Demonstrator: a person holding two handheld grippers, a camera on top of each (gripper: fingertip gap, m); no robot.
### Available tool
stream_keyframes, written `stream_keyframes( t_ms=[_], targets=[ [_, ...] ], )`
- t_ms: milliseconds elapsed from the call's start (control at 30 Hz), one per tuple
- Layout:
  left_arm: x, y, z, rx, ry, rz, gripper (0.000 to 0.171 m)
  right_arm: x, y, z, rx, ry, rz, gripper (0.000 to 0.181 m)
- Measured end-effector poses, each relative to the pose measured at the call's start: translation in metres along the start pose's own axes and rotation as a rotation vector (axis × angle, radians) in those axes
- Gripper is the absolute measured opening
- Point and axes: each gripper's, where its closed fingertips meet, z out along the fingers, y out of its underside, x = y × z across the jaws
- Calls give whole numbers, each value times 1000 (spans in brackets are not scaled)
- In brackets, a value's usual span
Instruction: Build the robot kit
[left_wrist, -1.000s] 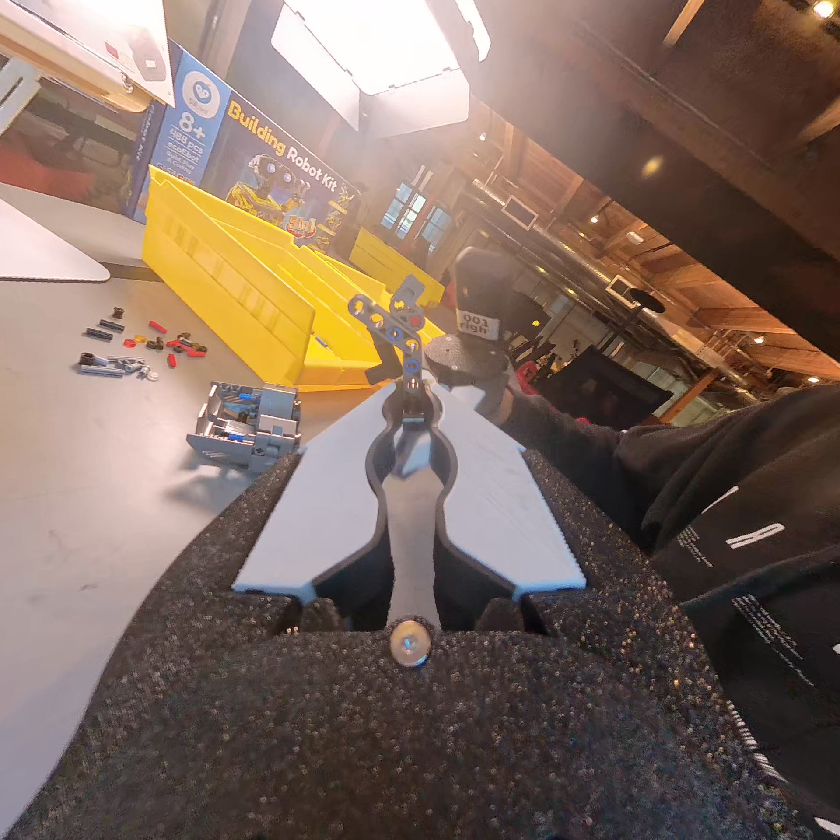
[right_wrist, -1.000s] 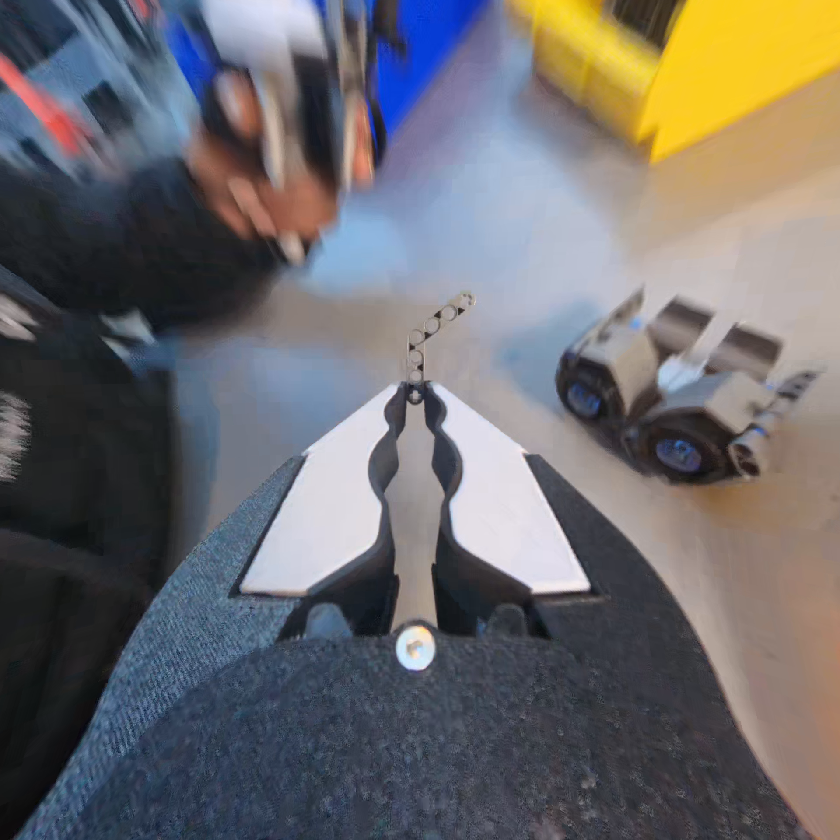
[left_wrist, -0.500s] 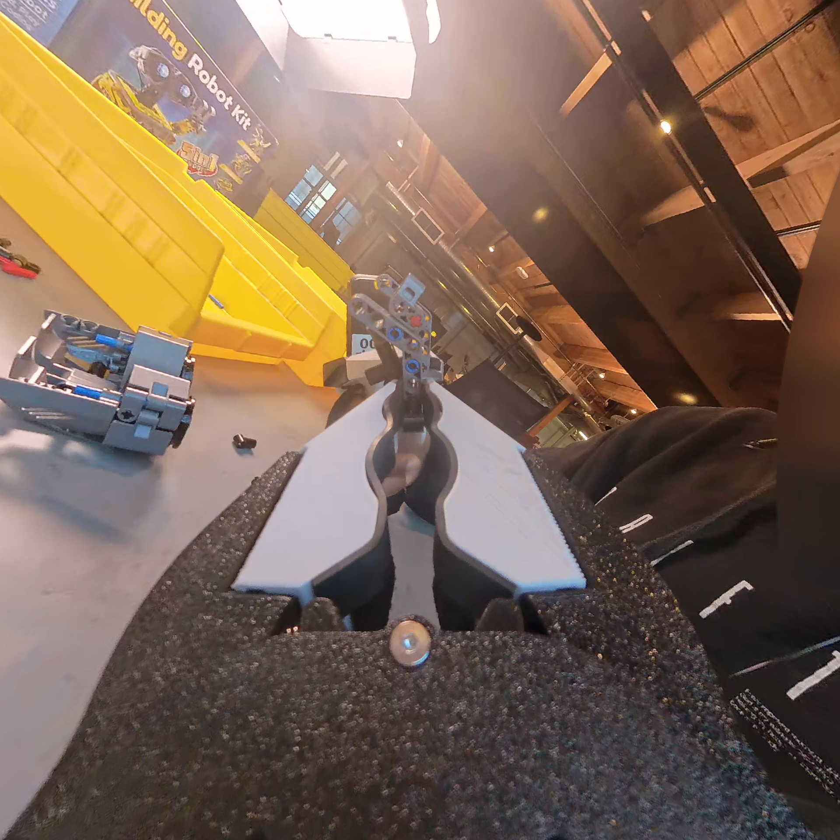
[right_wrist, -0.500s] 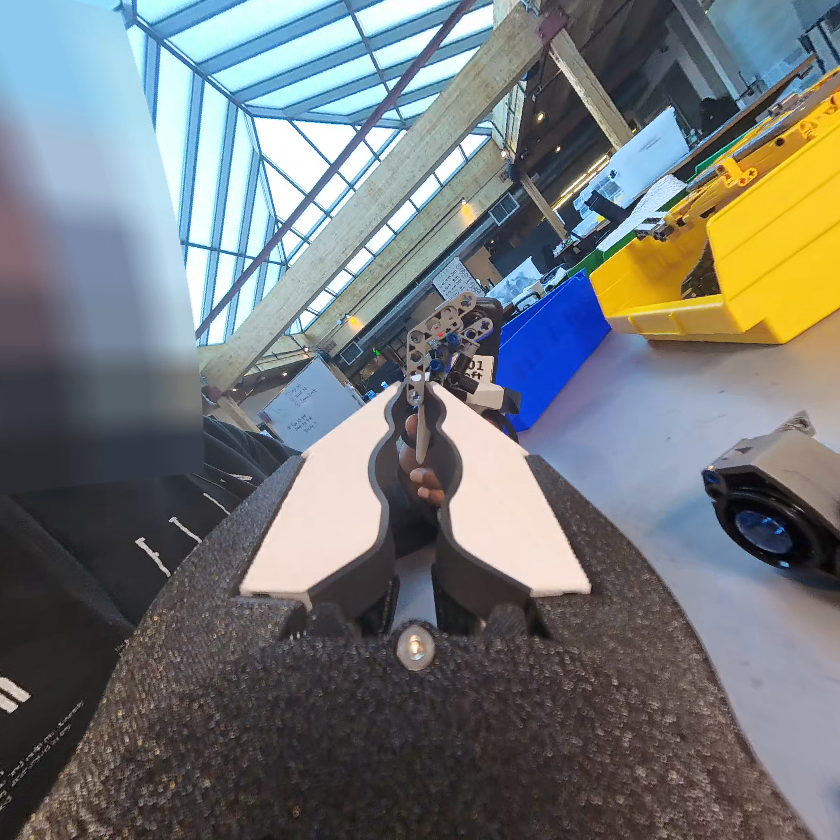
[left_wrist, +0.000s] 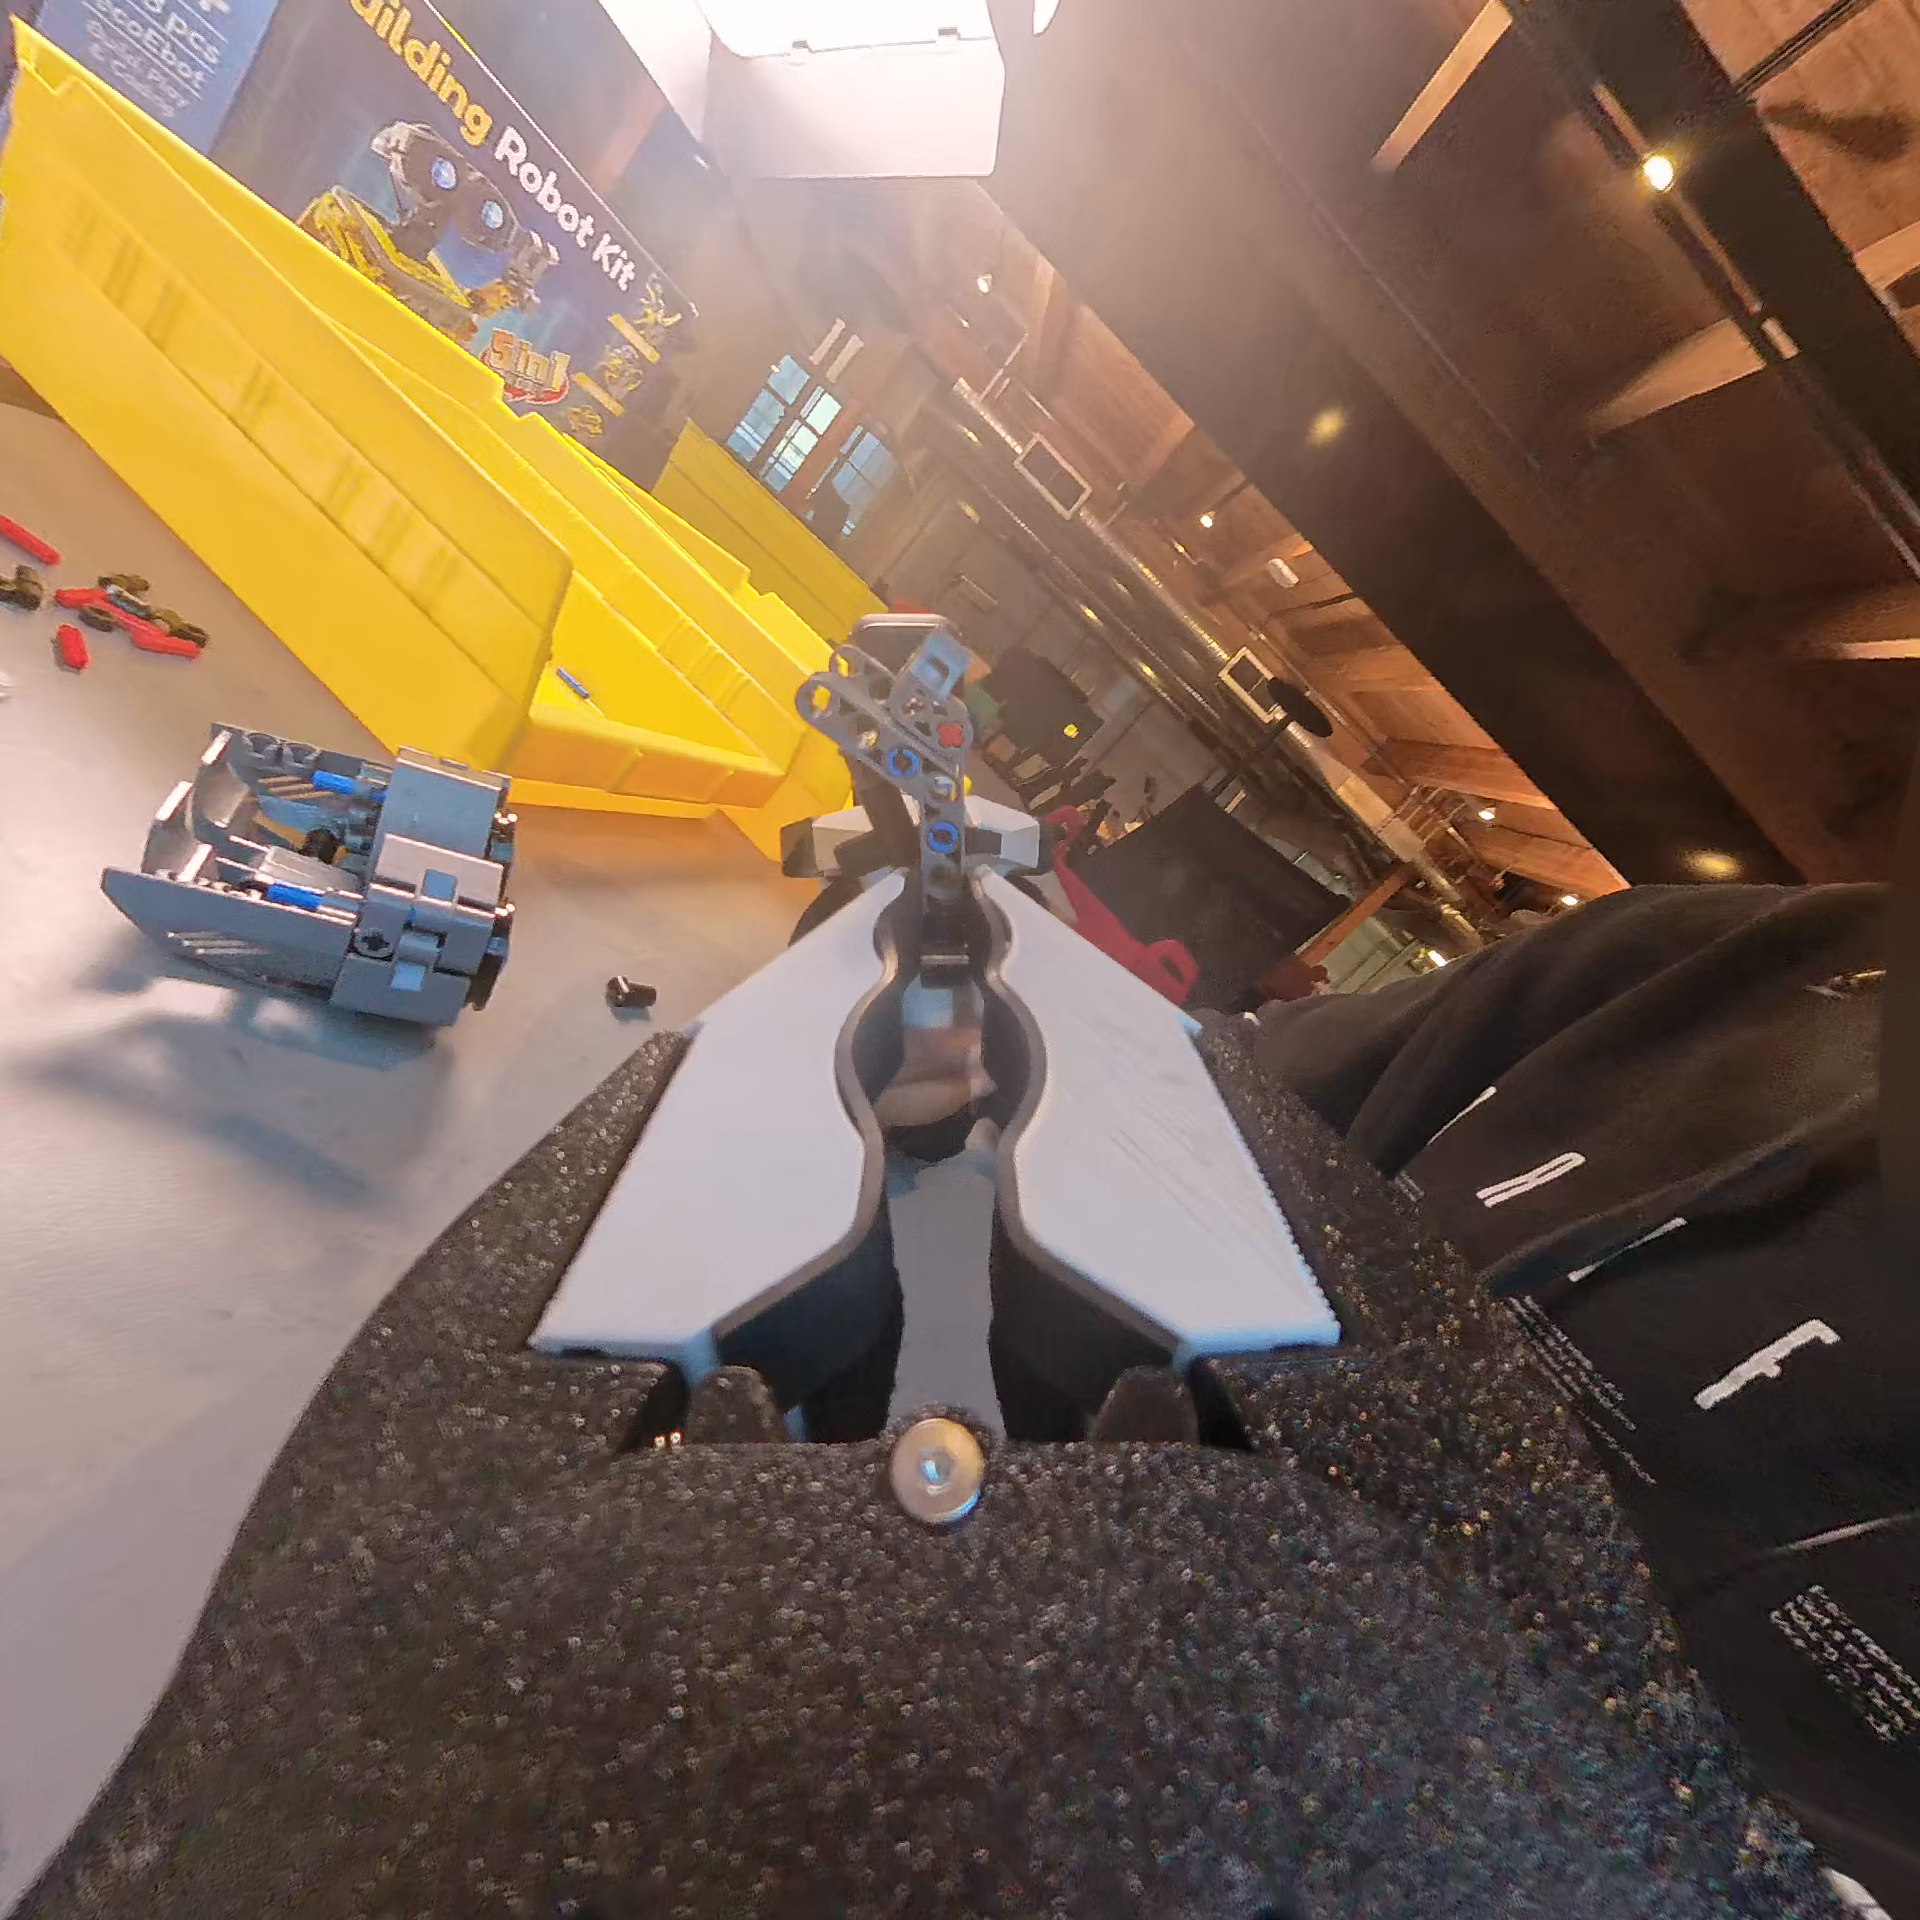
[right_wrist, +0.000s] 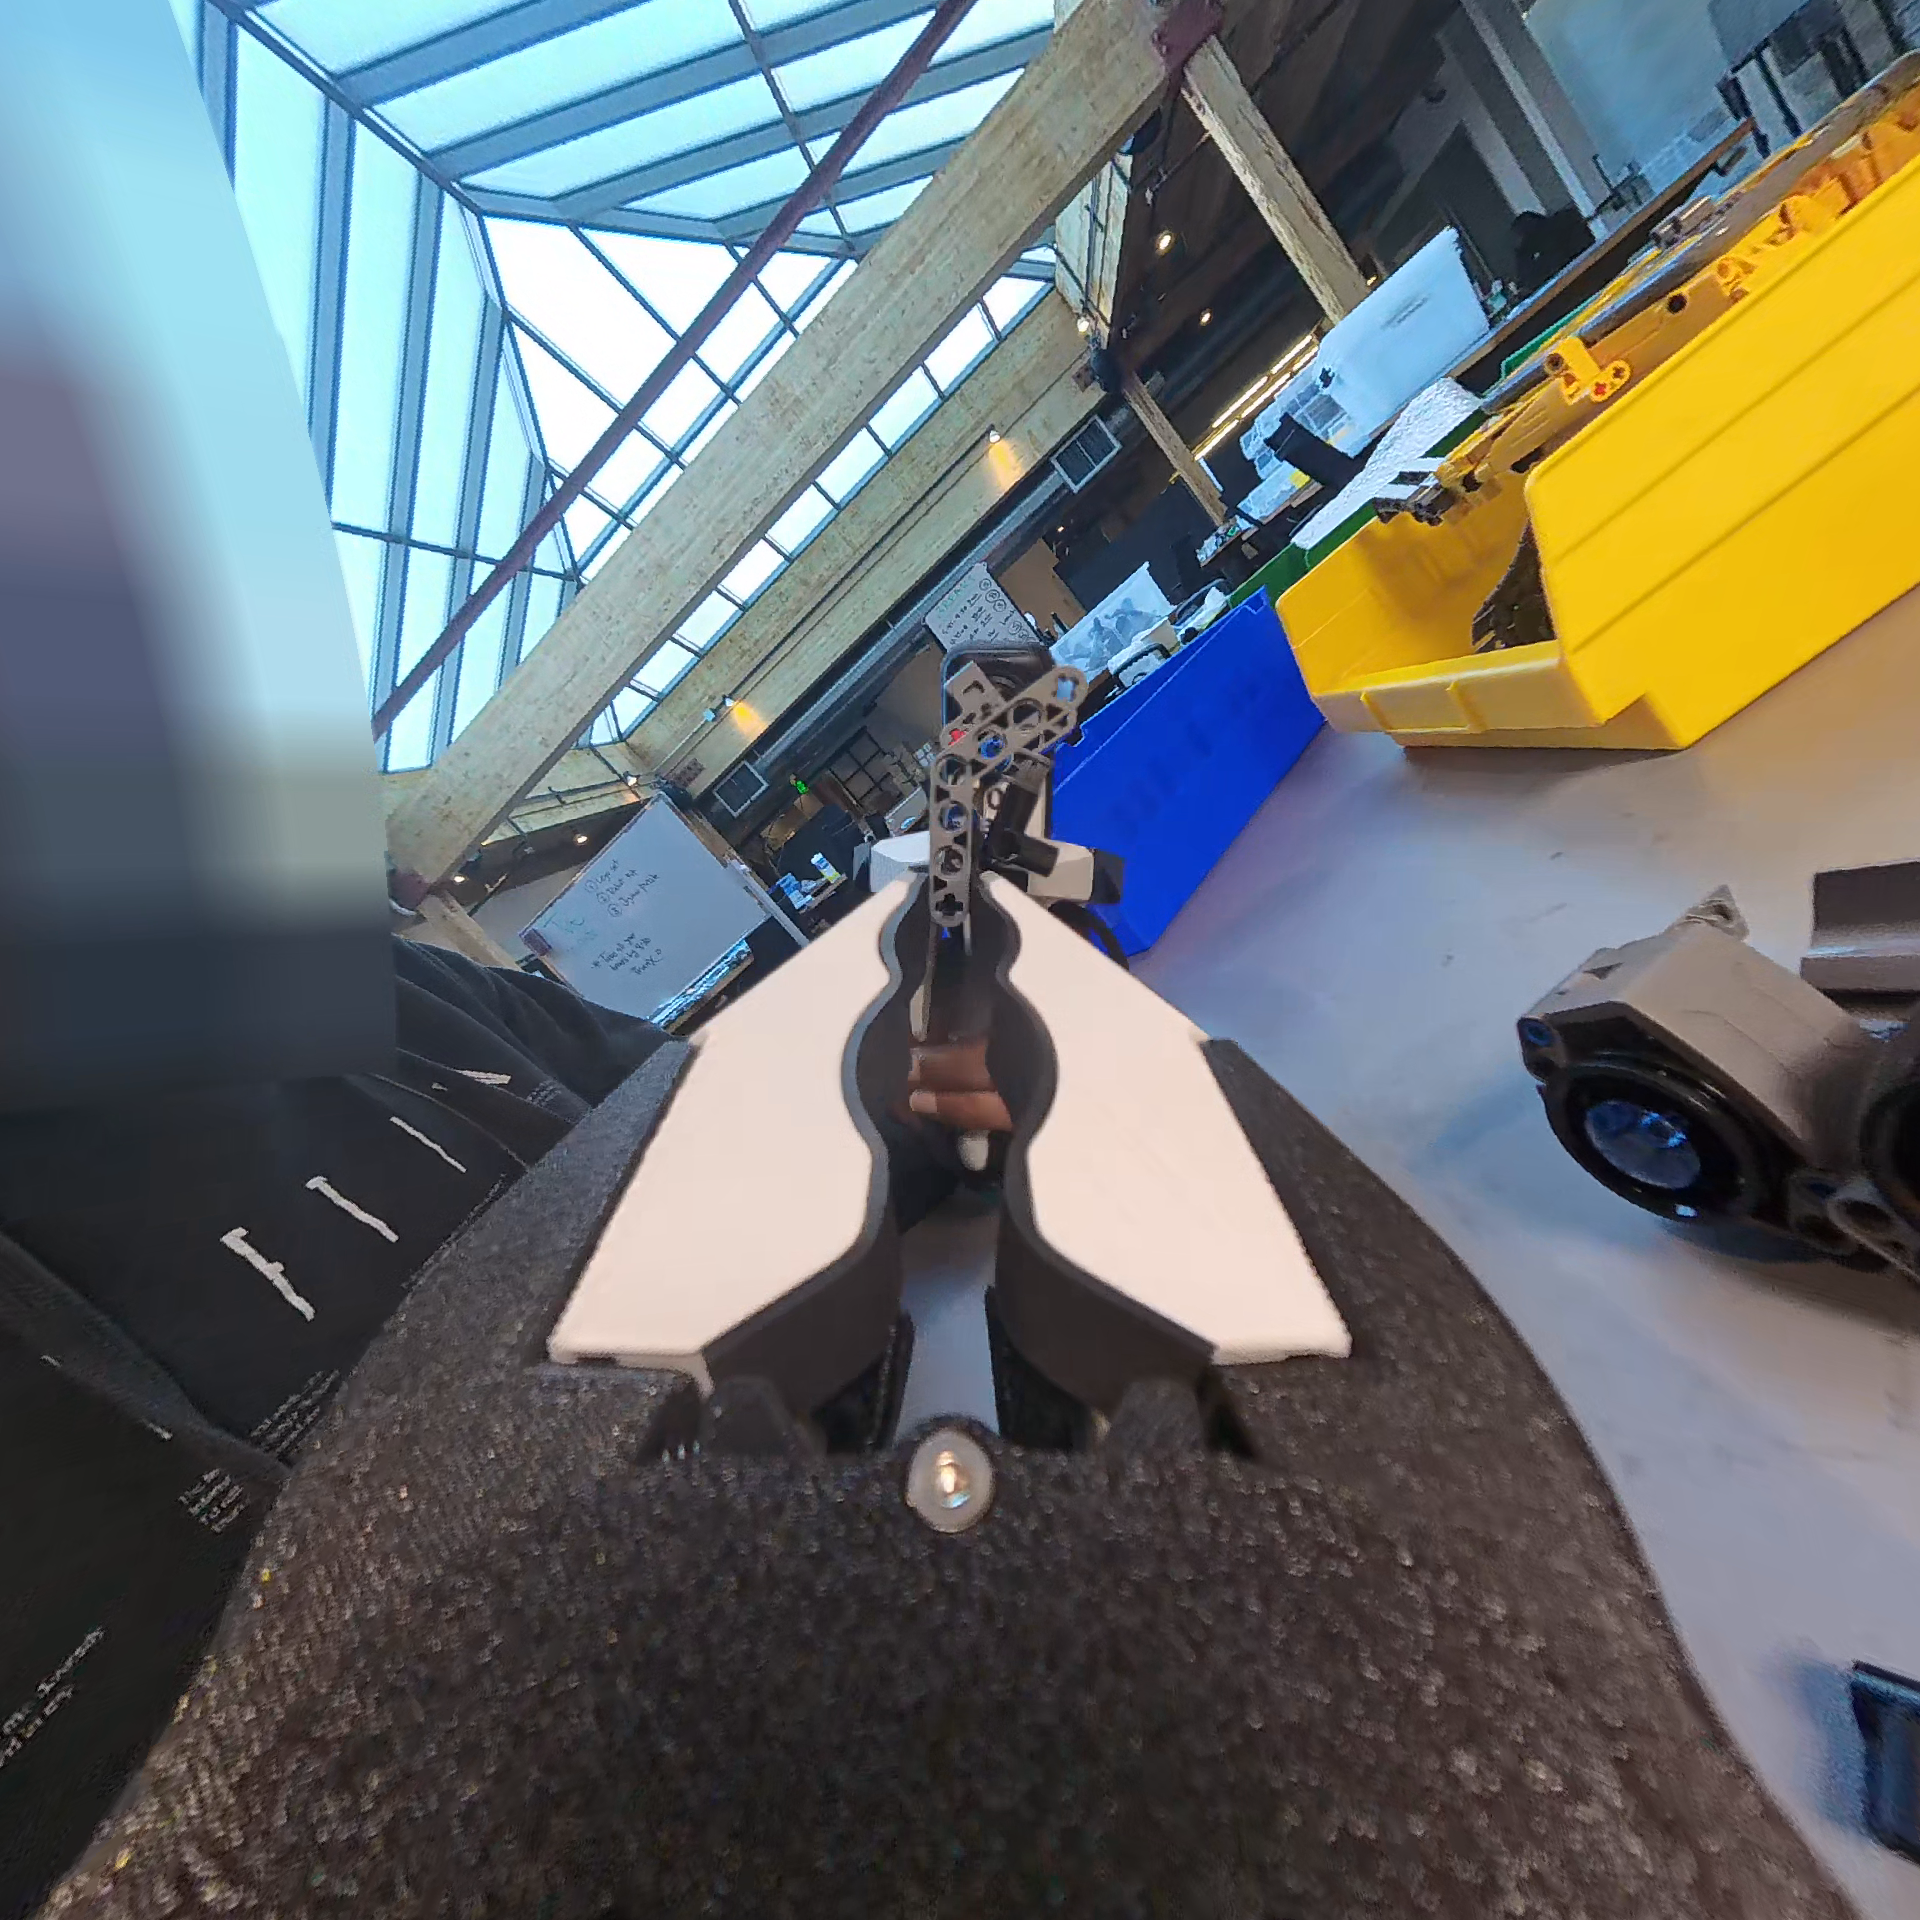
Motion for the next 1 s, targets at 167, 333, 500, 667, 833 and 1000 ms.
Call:
stream_keyframes(
  t_ms=[167, 333, 500, 667, 833, 1000],
  targets=[
    [-1, -3, -1, 34, -14, 0, 6, 2, -1, 2, 55, 28, 11, 5],
    [0, -4, -2, 43, -15, 9, 7, 0, -1, 4, 78, 24, 46, 5],
    [2, -3, 0, 58, -27, 33, 7, -1, 0, 6, 66, 38, 14, 5],
    [2, -3, 2, 72, -19, 24, 7, -2, 0, 6, 74, 56, -4, 5],
    [4, -1, 3, 62, -10, 25, 7, -3, 3, 5, 43, 60, -25, 5],
    [5, 5, 6, 32, -9, 34, 7, -5, 9, 4, 5, 51, -28, 5]
  ],
)
